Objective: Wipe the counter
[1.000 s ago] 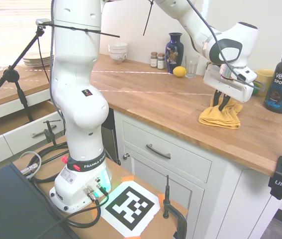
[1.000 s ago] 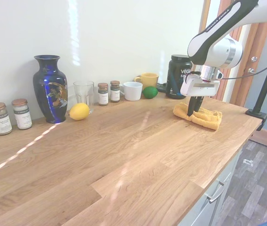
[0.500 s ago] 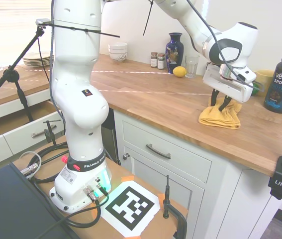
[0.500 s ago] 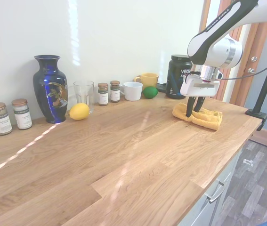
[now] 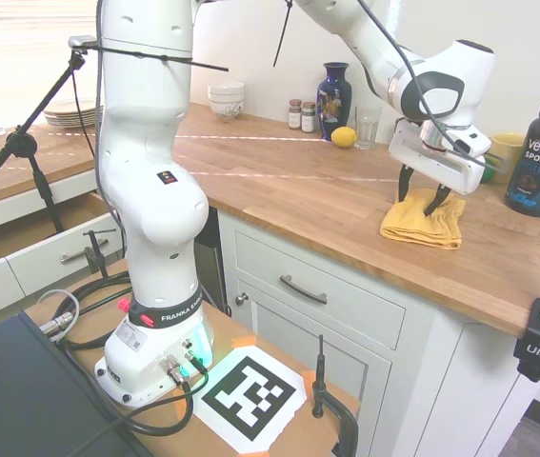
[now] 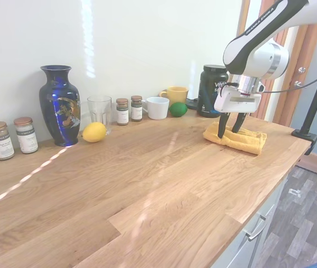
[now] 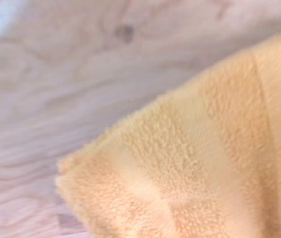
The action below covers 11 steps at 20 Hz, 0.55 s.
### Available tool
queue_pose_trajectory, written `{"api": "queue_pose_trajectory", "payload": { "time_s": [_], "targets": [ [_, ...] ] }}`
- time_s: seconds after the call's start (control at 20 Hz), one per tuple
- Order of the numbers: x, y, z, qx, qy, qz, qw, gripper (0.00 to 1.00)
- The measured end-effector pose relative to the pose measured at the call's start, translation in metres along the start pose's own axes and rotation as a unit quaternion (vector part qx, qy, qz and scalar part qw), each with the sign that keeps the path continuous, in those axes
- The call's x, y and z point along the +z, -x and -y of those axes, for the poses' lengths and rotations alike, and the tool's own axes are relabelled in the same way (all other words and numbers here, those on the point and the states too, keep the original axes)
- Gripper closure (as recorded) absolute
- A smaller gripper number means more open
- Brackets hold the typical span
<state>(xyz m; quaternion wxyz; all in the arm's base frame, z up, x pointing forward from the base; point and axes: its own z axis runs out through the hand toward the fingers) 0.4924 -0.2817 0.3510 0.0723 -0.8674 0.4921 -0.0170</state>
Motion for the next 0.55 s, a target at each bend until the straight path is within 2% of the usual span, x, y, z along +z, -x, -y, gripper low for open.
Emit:
{"api": "queue_pose_trajectory", "payload": {
  "time_s": [0.55],
  "targets": [
    [-0.043,0.011,-0.012,-0.001,-0.019,-0.017,0.9997,0.0]
  ]
}}
